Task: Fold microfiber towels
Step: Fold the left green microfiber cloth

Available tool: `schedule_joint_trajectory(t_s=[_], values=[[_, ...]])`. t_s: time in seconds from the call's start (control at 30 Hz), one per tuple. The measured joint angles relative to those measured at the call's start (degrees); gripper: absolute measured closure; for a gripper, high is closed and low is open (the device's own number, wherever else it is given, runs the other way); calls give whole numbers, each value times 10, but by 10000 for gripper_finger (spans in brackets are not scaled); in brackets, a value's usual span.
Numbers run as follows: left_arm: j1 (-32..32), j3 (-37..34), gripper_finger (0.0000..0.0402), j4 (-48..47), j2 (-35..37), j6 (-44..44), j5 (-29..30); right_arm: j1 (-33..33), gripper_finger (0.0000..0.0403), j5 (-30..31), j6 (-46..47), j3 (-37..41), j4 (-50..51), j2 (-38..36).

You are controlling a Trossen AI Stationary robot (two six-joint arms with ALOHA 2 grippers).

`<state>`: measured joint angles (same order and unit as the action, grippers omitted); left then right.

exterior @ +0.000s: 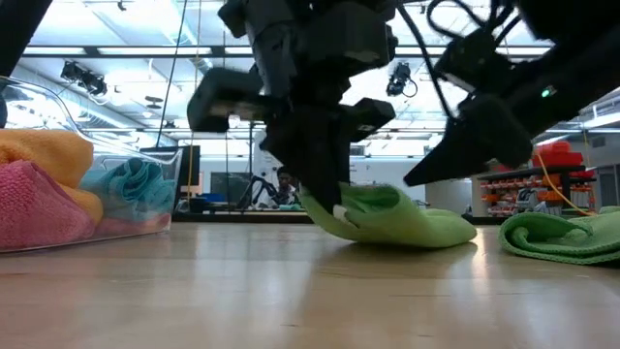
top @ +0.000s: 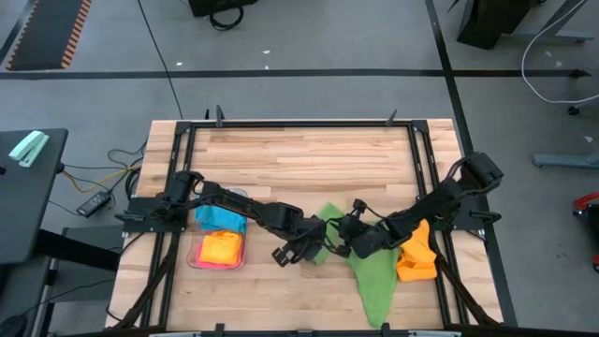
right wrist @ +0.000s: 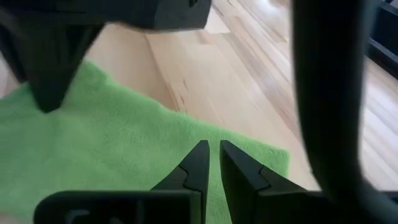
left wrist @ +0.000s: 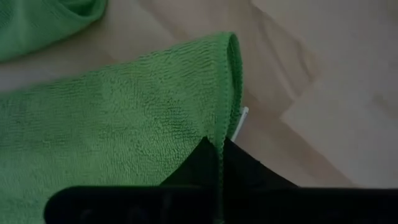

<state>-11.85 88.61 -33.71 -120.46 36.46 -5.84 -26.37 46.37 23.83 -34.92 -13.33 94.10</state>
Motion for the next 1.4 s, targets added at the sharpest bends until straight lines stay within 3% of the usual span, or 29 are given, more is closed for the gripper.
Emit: schedule_joint_trajectory(t_s=[0.27,0.57,0.77,0.97,1.4], values=[[0,39,386,-76,0,-43,-26,-1,355,-6,-42,-2,-111,68],[1,74,365,-158,0,-44,-86,10,357,3,-44,-2,-55,50],[9,75,388,-157,0,-41,-107,37,357,-13,-31,-1,-16,55],[27,75,366,-126,0,-52,-106,62,357,-78,-37,0,-13,58],[47,74,377,-70,-10,-67,-90,63,357,-99,-15,14,-4,58]])
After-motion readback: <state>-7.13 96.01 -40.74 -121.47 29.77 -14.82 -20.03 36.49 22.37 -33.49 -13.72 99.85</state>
